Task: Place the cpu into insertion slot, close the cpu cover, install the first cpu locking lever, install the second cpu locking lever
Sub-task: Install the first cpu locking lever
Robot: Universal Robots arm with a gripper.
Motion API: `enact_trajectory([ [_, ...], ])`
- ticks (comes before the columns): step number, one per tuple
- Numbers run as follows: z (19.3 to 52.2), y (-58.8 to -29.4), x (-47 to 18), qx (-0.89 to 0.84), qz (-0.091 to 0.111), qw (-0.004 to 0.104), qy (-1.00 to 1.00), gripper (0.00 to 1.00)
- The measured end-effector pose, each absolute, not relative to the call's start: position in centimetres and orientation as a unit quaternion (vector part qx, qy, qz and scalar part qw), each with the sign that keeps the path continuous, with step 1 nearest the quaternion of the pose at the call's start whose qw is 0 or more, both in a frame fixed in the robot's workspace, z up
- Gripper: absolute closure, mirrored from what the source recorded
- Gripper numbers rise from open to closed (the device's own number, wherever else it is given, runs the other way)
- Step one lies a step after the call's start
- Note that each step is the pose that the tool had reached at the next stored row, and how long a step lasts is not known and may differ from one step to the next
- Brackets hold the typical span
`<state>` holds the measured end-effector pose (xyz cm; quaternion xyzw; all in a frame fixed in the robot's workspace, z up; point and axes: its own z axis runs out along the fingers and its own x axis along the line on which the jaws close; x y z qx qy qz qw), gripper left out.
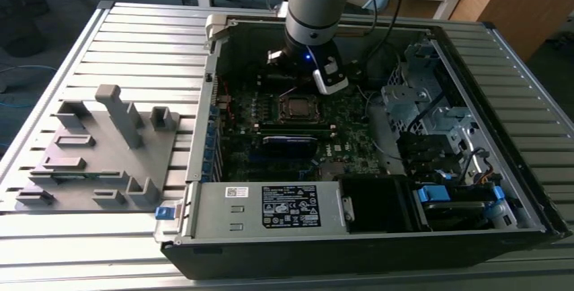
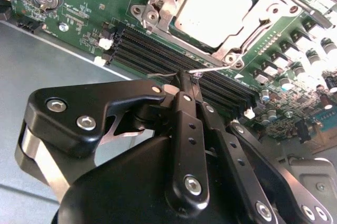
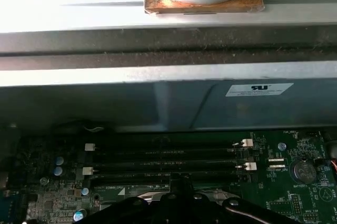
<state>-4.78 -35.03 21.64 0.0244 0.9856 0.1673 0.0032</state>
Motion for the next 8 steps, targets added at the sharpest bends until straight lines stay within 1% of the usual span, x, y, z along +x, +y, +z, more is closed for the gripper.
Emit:
enact_trajectory([
  [8,21.25,-35.03,-4.68,0.024,0.167,0.003,0.986,0.89],
])
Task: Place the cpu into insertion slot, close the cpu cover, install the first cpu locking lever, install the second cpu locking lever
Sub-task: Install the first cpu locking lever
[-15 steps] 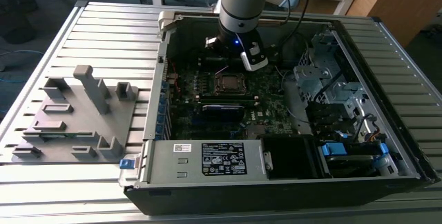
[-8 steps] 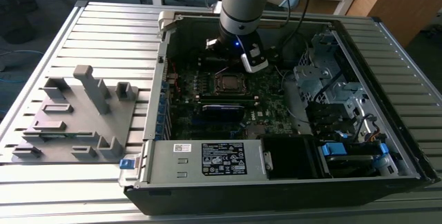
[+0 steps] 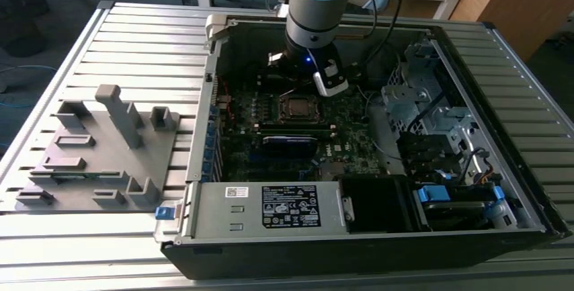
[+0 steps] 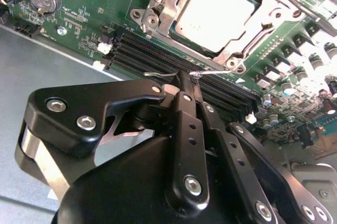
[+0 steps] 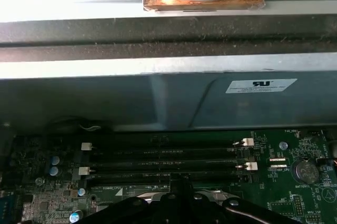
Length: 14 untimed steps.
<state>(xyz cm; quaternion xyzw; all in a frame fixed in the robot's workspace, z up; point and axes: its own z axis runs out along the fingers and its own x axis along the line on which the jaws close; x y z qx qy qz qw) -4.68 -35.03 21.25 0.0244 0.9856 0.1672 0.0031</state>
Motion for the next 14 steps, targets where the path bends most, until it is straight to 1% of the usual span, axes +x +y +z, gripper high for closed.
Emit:
enact_trajectory([
  [14,20.80,-34.67,-4.47,0.024,0.158,0.003,0.987,0.89],
])
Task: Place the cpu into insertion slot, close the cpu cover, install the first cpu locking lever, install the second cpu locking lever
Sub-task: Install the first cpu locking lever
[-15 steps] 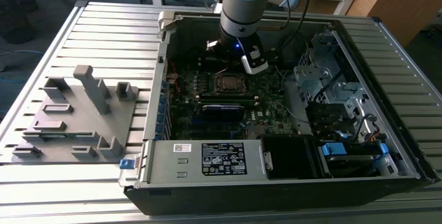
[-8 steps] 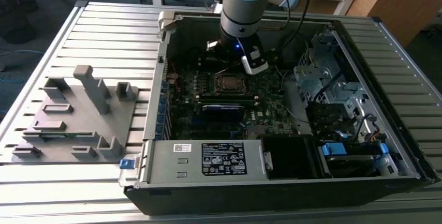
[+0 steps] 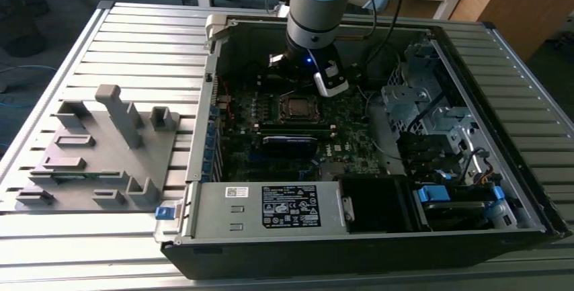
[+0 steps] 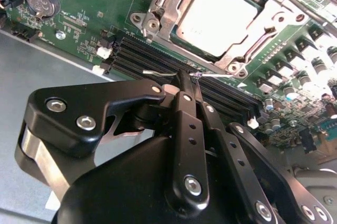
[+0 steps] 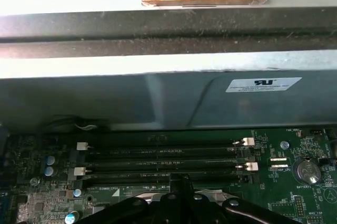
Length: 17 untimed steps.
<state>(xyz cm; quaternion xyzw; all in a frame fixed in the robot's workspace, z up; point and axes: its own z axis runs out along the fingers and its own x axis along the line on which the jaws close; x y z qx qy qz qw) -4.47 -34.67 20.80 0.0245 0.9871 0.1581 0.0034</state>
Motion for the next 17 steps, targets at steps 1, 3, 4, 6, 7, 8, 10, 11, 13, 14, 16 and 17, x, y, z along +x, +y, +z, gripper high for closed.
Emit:
enact_trajectory([
  [1,20.75,-34.63,-4.41,0.025,0.157,0.004,0.987,0.89],
  [3,20.65,-34.57,-4.29,0.025,0.155,0.004,0.988,0.89],
  [4,20.60,-34.54,-4.22,0.025,0.155,0.004,0.988,0.89],
  [6,20.53,-34.49,-4.13,0.025,0.153,0.004,0.988,0.89],
  [7,20.51,-34.46,-4.10,0.025,0.152,0.004,0.988,0.89],
  [8,20.48,-34.43,-4.07,0.025,0.151,0.004,0.988,0.89],
  [10,20.44,-34.38,-3.99,0.025,0.148,0.004,0.989,0.89],
  [11,20.43,-34.35,-3.93,0.025,0.147,0.004,0.989,0.89],
  [13,20.40,-34.30,-3.83,0.026,0.143,0.004,0.989,0.89],
  [14,20.39,-34.26,-3.79,0.026,0.141,0.004,0.990,0.89],
  [16,20.37,-34.14,-3.75,0.026,0.137,0.004,0.990,0.89],
  [17,20.36,-34.06,-3.74,0.026,0.135,0.004,0.990,0.89],
])
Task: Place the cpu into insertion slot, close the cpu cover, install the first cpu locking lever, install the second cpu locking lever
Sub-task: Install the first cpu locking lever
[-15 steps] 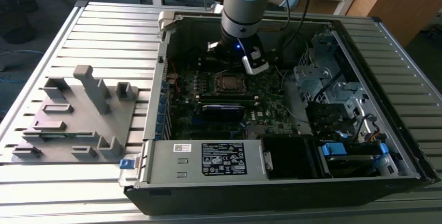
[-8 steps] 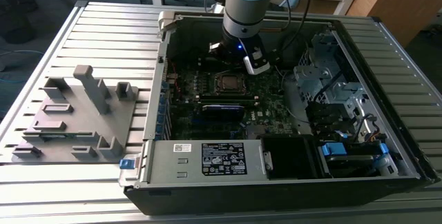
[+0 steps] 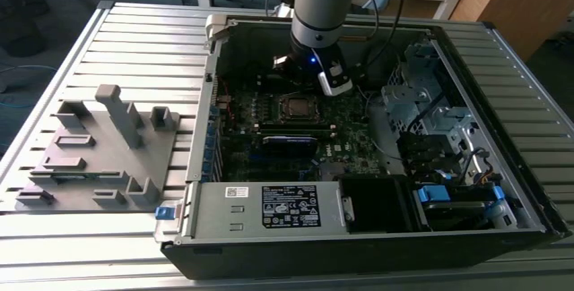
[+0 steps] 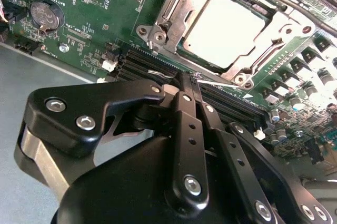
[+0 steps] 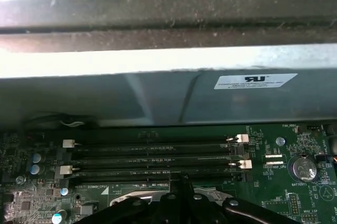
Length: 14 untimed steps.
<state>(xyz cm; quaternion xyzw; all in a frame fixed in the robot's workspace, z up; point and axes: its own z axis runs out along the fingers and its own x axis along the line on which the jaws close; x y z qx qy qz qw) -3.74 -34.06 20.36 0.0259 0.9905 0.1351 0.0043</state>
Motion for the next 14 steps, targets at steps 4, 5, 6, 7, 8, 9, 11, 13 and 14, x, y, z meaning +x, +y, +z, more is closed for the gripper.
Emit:
enact_trajectory([
  [4,20.34,-33.75,-3.73,0.026,0.130,0.004,0.991,0.89],
  [5,20.34,-33.73,-3.72,0.026,0.130,0.004,0.991,0.89],
  [6,20.34,-33.73,-3.72,0.026,0.130,0.004,0.991,0.89],
  [7,20.34,-33.71,-3.73,0.026,0.130,0.004,0.991,0.89],
  [8,20.34,-33.65,-3.73,0.026,0.130,0.004,0.991,0.89],
  [9,20.34,-33.56,-3.73,0.026,0.129,0.004,0.991,0.89],
  [11,20.34,-33.32,-3.73,0.026,0.128,0.004,0.991,0.89],
  [13,20.33,-33.20,-3.68,0.026,0.126,0.005,0.992,0.89],
  [14,20.33,-33.17,-3.65,0.026,0.125,0.005,0.992,0.89],
])
